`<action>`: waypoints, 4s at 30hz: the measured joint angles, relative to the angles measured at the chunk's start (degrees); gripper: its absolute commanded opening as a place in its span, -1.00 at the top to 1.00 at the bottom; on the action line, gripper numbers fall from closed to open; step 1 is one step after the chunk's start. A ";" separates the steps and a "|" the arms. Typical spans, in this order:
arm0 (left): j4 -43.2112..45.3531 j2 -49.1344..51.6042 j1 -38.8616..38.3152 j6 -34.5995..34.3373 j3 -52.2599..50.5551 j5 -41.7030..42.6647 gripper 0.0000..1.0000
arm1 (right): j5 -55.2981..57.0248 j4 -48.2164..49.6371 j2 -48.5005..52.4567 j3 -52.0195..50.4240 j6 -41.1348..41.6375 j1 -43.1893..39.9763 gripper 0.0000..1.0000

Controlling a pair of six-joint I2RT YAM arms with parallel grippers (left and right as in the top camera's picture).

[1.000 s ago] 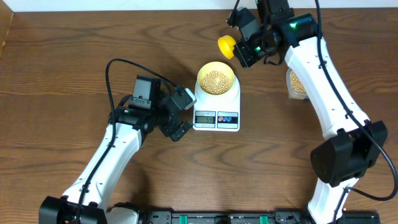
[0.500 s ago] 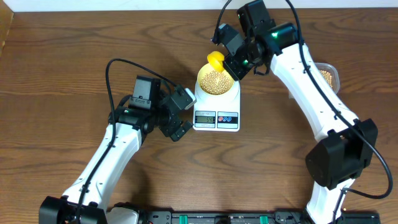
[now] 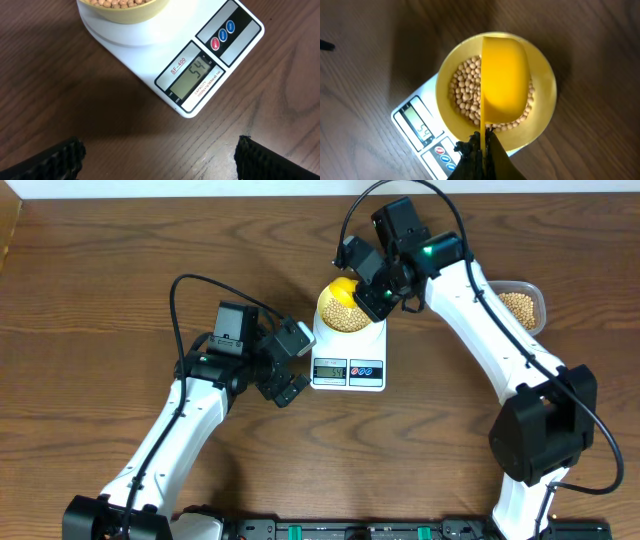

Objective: Scoop item into bowl and weigh 50g on scale
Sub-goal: 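Lower the scoop into the yellow bowl to remove soybeans, then carry the scoop right over the plastic tub, right gripper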

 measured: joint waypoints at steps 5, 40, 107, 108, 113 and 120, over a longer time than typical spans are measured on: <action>0.00 0.00 0.00 0.00 0.00 0.00 -0.95 | 0.50 0.20 0.00 -1.18 0.02 0.04 0.98; 0.00 0.00 0.00 0.00 0.00 0.00 -0.96 | 2.38 7.10 0.00 -6.01 3.58 0.79 0.98; 0.00 0.00 0.00 0.00 0.00 0.00 -0.95 | -39.41 6.01 -0.02 -9.07 15.58 -15.89 0.98; 0.00 0.00 0.00 -0.02 0.00 0.00 -0.94 | -39.69 5.73 -0.11 -9.07 15.61 -16.41 0.98; 0.00 0.00 0.00 0.00 0.00 0.00 -0.95 | -40.50 4.15 -1.66 -9.11 15.65 -18.45 0.98; 0.00 0.00 0.00 0.00 0.00 0.00 -0.95 | -40.57 -1.27 -6.51 -9.18 15.32 -24.02 0.98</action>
